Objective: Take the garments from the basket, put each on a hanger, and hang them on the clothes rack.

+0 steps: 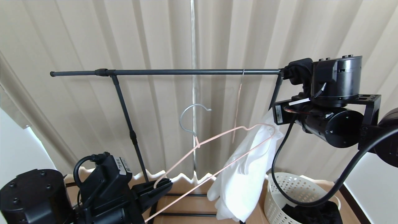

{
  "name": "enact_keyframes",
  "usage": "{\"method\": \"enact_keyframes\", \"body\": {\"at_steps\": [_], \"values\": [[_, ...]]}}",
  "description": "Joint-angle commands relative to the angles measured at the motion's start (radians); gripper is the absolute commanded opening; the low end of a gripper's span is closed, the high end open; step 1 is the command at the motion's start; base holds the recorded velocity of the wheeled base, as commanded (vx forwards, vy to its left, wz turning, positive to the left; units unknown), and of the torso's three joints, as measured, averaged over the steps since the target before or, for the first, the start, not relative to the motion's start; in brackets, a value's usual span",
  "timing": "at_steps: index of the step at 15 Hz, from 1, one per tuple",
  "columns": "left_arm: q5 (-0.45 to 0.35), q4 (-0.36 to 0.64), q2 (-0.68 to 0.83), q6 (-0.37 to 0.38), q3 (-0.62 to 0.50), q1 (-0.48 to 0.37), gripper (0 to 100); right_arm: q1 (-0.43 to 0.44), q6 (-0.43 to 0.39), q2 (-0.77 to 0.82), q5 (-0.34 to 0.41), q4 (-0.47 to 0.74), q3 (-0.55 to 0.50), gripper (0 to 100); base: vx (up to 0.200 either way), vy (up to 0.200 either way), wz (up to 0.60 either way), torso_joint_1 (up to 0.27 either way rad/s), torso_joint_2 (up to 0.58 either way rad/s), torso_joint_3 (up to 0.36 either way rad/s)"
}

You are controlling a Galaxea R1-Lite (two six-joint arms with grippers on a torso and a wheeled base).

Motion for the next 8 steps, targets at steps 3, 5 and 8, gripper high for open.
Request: {"method": "enact_keyframes", "body": {"at_steps": [3,5,8], "values": [[0.002,-0.033,0.048,-0.002,0.002,-0.005,0,0.031,0.0,0.009,0.0,0.0,0.001,0,0.0,0.0,0.0,0.0,0.0,0.0],[0.004,-0.036,0.056,-0.002,-0.007,-0.005,0,0.037,0.002,0.014,-0.005,0.0,0.002,0,0.0,0.0,0.0,0.0,0.0,0.0],[0.005,-0.061,0.076,-0.022,-0.018,-0.005,0,0.059,0.002,0.014,-0.028,0.001,0.005,0,0.0,0.0,0.0,0.0,0.0,0.0]]}}
